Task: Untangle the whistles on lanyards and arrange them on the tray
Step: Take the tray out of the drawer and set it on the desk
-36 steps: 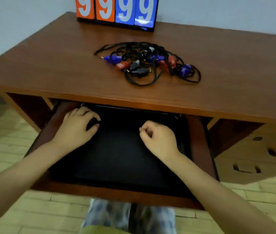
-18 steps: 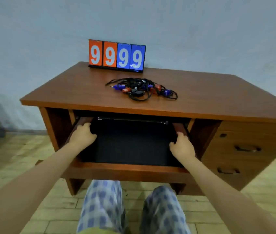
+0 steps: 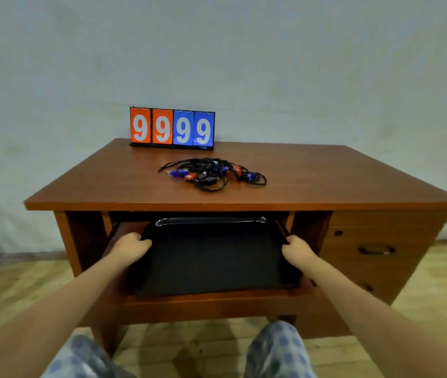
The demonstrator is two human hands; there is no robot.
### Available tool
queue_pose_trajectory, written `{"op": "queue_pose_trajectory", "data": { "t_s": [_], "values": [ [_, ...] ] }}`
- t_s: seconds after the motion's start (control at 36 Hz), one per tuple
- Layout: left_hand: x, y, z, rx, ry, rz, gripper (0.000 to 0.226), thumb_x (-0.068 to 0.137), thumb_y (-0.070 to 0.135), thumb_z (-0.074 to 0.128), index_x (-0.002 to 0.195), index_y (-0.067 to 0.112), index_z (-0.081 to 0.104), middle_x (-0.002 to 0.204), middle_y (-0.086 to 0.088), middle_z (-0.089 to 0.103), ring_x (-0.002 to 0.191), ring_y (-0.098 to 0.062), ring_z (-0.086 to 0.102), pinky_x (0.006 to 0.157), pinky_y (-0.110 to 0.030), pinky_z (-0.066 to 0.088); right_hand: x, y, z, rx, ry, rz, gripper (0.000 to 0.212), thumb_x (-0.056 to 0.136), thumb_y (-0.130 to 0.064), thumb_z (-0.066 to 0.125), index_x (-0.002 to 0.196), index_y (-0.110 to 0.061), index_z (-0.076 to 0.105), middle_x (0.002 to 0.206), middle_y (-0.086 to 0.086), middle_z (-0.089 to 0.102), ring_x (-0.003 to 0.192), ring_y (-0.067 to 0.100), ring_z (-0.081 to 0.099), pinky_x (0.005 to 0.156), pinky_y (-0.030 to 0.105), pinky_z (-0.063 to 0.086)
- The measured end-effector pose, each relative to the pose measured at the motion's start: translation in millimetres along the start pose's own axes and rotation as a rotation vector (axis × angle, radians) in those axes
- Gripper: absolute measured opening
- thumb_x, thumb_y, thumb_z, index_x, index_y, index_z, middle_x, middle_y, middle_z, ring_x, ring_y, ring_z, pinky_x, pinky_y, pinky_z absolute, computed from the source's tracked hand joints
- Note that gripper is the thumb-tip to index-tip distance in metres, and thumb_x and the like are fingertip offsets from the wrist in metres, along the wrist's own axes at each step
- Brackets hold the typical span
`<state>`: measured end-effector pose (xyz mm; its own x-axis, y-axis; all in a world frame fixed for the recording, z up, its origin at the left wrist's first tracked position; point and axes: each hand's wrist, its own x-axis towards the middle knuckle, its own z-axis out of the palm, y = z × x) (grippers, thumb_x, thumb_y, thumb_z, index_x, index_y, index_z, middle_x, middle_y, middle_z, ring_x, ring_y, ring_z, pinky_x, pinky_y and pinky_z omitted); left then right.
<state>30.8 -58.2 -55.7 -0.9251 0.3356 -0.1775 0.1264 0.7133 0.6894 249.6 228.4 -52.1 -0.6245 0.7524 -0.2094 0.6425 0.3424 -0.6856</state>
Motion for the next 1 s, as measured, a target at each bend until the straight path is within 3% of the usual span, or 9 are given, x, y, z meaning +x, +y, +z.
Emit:
{"op": "queue_pose_trajectory", "data": {
  "t_s": [0.08, 0.17, 0.31, 0.44, 0.58, 0.72, 0.81, 0.92, 1.0],
  "values": [
    [-11.9, 0.8, -4.8, -0.127, -0.032, -0.030, 0.020, 0.092, 0.018, 0.051, 0.073, 0.011, 0.052, 0.076, -0.009, 0.054, 0.069, -0.023, 0.052, 0.066, -0.032, 0.038, -16.7, 2.9, -8.8, 0.020, -0.031, -0.031, 0.038, 0.100, -0.005, 0.038, 0.137, -0.001, 0.042, 0.105, 0.012, 0.059, 0.087, 0.026, 0.060, 0.068, 0.033, 0.050],
    [-25.2, -2.4, -9.0, -0.240, -0.075, -0.067, 0.019, 0.091, 0.018, 0.048, 0.075, 0.010, 0.053, 0.070, -0.005, 0.050, 0.064, -0.019, 0.048, 0.057, -0.029, 0.036, -30.0, 9.1, -19.0, 0.025, -0.046, -0.072, 0.034, 0.101, -0.007, 0.038, 0.134, 0.000, 0.046, 0.124, 0.018, 0.056, 0.114, 0.035, 0.055, 0.096, 0.043, 0.045],
    [-42.2, -7.7, -14.0, -0.425, -0.134, -0.101, 0.037, 0.097, 0.040, 0.050, 0.120, 0.012, 0.061, 0.116, -0.011, 0.064, 0.106, -0.029, 0.060, 0.080, -0.037, 0.050, -43.5, 15.8, -37.5, 0.024, -0.053, -0.147, 0.018, 0.102, -0.015, 0.040, 0.106, -0.013, 0.058, 0.104, 0.005, 0.061, 0.089, 0.016, 0.058, 0.070, 0.029, 0.047],
    [-62.0, 12.1, -25.3, -0.626, -0.135, -0.057, 0.025, 0.098, 0.029, 0.053, 0.109, 0.008, 0.060, 0.092, -0.009, 0.063, 0.080, -0.024, 0.060, 0.061, -0.033, 0.045, -52.5, -2.8, -50.4, 0.126, -0.008, -0.207, 0.023, 0.102, -0.018, 0.041, 0.116, -0.014, 0.060, 0.108, 0.002, 0.063, 0.094, 0.016, 0.059, 0.074, 0.032, 0.047],
    [-50.4, 25.8, -54.3, -0.680, 0.021, -0.054, 0.035, 0.098, 0.024, 0.053, 0.120, -0.003, 0.058, 0.106, -0.016, 0.064, 0.088, -0.031, 0.060, 0.081, -0.043, 0.049, -48.2, -43.4, -60.9, 0.455, 0.097, -0.222, 0.031, 0.098, -0.018, 0.052, 0.127, -0.010, 0.059, 0.115, 0.002, 0.060, 0.101, 0.022, 0.055, 0.077, 0.033, 0.043],
    [-36.9, 45.2, -77.5, -0.896, 0.181, -0.048, 0.038, 0.099, 0.020, 0.051, 0.129, -0.003, 0.052, 0.119, -0.017, 0.062, 0.094, -0.031, 0.059, 0.080, -0.041, 0.048, -24.0, -95.3, -55.4, 0.956, 0.161, -0.137, 0.021, 0.092, -0.011, 0.059, 0.112, -0.006, 0.062, 0.105, 0.009, 0.063, 0.094, 0.028, 0.060, 0.078, 0.044, 0.053],
    [-26.7, 60.9, -84.0, -1.046, 0.267, -0.066, 0.035, 0.100, 0.014, 0.048, 0.132, -0.001, 0.048, 0.111, -0.014, 0.061, 0.083, -0.027, 0.058, 0.073, -0.036, 0.048, -14.9, -132.6, -25.8, 1.045, 0.109, -0.228, 0.028, 0.091, -0.006, 0.057, 0.119, -0.002, 0.055, 0.091, 0.006, 0.060, 0.077, 0.018, 0.056, 0.067, 0.032, 0.049],
    [-17.9, 74.9, -82.1, -1.194, 0.256, -0.040, 0.026, 0.096, 0.009, 0.047, 0.121, 0.008, 0.051, 0.091, -0.005, 0.058, 0.071, -0.019, 0.054, 0.049, -0.026, 0.046, -10.6, -181.5, 34.3, 0.977, -0.031, -0.315, 0.050, 0.083, -0.002, 0.060, 0.130, -0.011, 0.045, 0.121, 0.006, 0.059, 0.105, 0.025, 0.059, 0.094, 0.047, 0.051],
    [-4.9, 70.8, -99.6, -1.252, 0.186, -0.035, 0.019, 0.094, 0.011, 0.053, 0.112, 0.009, 0.052, 0.093, -0.007, 0.057, 0.072, -0.017, 0.055, 0.051, -0.026, 0.049, 8.4, -216.2, 56.8, 1.060, -0.082, -0.276, 0.046, 0.084, 0.008, 0.049, 0.128, -0.003, 0.046, 0.125, 0.015, 0.058, 0.108, 0.030, 0.058, 0.086, 0.042, 0.053]
  ]
}}
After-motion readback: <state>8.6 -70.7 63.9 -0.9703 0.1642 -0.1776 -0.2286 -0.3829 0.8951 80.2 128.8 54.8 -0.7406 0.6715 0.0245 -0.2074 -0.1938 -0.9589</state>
